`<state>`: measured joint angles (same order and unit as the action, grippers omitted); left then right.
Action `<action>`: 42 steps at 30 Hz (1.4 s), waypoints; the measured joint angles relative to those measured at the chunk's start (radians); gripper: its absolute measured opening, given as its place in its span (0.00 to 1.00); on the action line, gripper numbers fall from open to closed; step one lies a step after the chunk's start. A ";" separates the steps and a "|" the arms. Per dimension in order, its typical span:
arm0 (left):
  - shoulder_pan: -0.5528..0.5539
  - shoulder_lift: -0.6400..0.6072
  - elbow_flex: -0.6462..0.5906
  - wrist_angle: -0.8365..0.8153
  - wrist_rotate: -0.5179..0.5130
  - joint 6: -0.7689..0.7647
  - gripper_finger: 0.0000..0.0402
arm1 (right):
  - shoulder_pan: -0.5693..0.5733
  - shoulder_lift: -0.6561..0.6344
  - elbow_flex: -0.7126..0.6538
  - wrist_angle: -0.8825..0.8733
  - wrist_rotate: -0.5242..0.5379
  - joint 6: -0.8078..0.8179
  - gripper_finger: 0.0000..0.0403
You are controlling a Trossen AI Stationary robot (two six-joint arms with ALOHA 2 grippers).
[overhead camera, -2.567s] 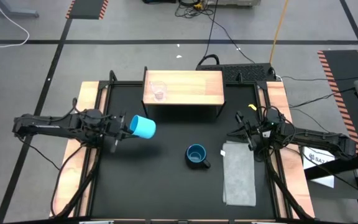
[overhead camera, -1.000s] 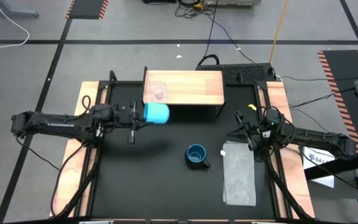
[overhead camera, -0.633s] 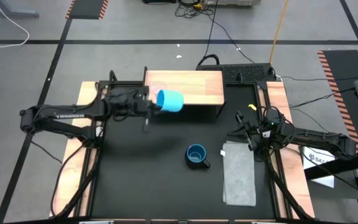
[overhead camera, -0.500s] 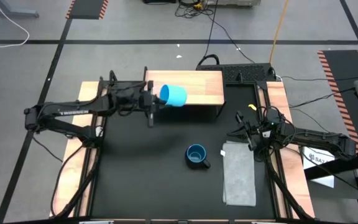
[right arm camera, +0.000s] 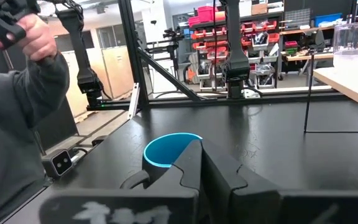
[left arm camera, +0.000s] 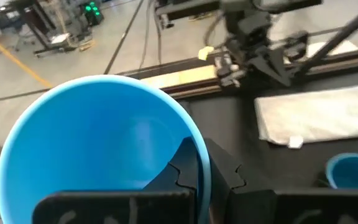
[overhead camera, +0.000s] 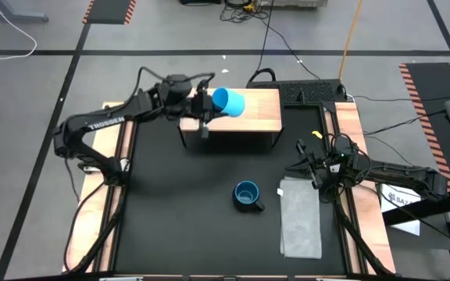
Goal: Stack small to large cups/mugs on shelf
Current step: Put the light blue mug on the shelf
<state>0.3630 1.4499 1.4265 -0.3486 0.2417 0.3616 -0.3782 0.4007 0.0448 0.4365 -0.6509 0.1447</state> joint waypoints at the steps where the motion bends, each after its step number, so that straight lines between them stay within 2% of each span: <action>1: 0.010 0.017 0.037 -0.032 0.000 0.000 0.02 | 0.000 0.000 0.000 0.000 0.000 0.000 0.00; 7: 0.069 0.123 0.224 -0.261 -0.003 0.001 0.02 | 0.000 0.000 0.000 0.000 0.000 0.000 0.00; 12: 0.098 0.199 0.341 -0.389 -0.004 -0.015 0.02 | 0.000 0.000 0.000 0.000 0.000 -0.001 0.00; 17: 0.094 0.278 0.442 -0.479 0.012 -0.016 0.02 | 0.000 0.000 0.000 0.000 0.000 -0.015 0.00; 28: 0.073 0.463 0.748 -0.740 0.018 0.065 0.02 | 0.000 0.000 0.000 0.000 0.000 -0.027 0.00; 31: 0.072 0.509 0.815 -0.816 -0.021 0.089 0.02 | 0.000 0.000 0.000 0.001 0.000 -0.027 0.00; 35: 0.083 0.553 0.873 -0.901 -0.034 0.117 0.02 | 0.000 0.000 0.000 0.005 0.000 -0.027 0.00; 42: 0.088 0.560 0.877 -0.907 -0.030 0.133 0.02 | 0.000 0.000 0.000 0.008 0.000 -0.045 0.00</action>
<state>0.4507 2.0094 2.3039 -1.2552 0.2121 0.4950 -0.3782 0.4007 0.0450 0.4446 -0.6506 0.0993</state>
